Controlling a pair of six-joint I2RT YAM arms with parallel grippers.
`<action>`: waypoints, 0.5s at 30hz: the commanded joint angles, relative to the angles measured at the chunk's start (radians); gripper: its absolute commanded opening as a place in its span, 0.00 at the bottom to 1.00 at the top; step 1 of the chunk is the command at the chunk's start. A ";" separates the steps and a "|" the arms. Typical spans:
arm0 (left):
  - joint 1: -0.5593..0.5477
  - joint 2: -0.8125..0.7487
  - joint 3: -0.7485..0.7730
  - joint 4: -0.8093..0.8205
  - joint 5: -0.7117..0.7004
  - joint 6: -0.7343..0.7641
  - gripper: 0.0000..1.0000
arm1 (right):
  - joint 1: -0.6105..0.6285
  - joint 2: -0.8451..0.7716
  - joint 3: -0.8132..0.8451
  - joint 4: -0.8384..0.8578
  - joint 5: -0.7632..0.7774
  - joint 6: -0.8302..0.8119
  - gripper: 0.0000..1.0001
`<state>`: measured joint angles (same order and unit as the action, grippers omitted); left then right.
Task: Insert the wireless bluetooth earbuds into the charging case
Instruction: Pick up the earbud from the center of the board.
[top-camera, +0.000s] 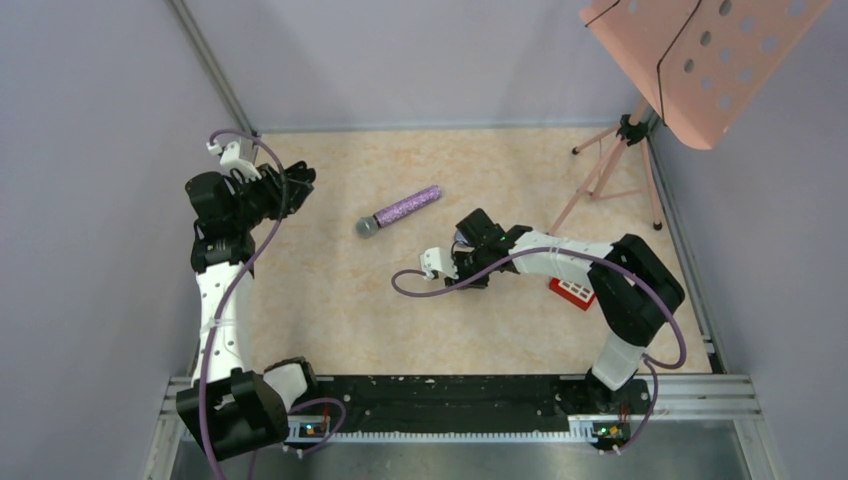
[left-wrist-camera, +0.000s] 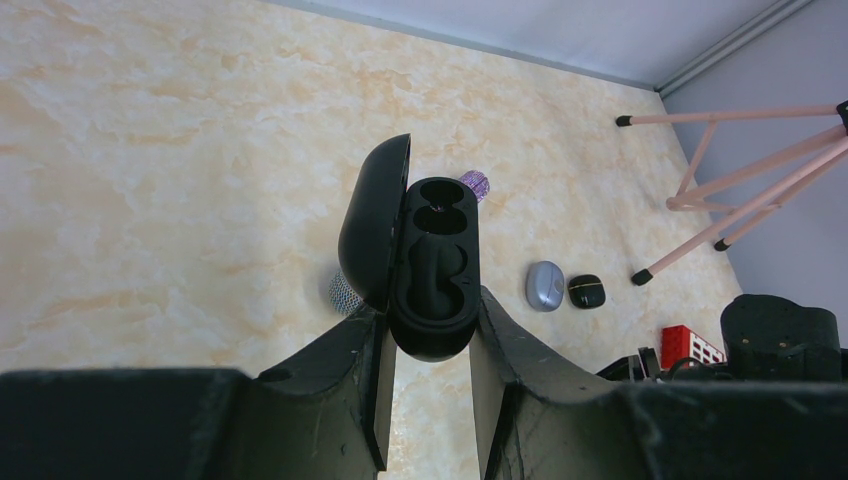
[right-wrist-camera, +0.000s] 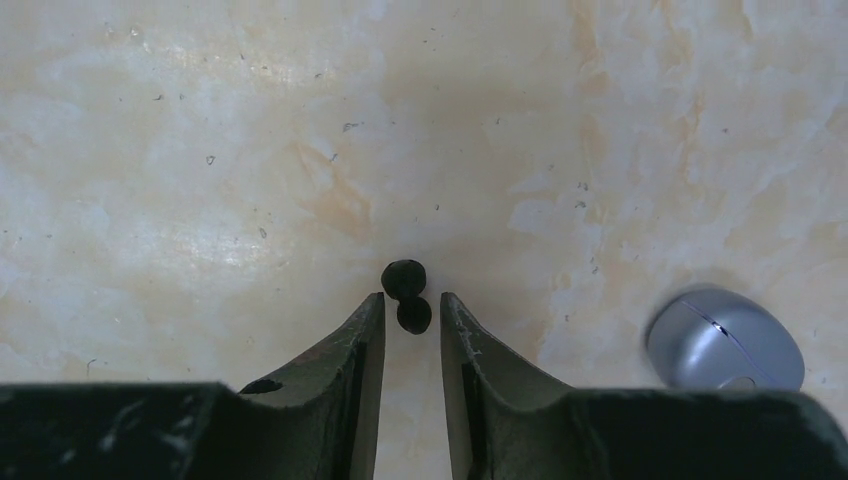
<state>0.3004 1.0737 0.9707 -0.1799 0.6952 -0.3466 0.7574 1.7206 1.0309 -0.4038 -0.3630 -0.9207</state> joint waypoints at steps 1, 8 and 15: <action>0.003 -0.015 0.013 0.060 0.004 -0.011 0.00 | 0.007 -0.044 0.033 0.025 -0.009 0.001 0.23; 0.003 -0.015 0.010 0.062 0.005 -0.014 0.00 | 0.007 -0.020 0.054 -0.026 -0.048 -0.020 0.00; -0.019 -0.001 -0.018 0.162 0.133 -0.005 0.00 | -0.014 -0.072 0.160 -0.122 -0.107 0.020 0.00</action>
<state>0.2996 1.0737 0.9699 -0.1658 0.7170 -0.3527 0.7559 1.7195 1.0763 -0.4641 -0.3950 -0.9298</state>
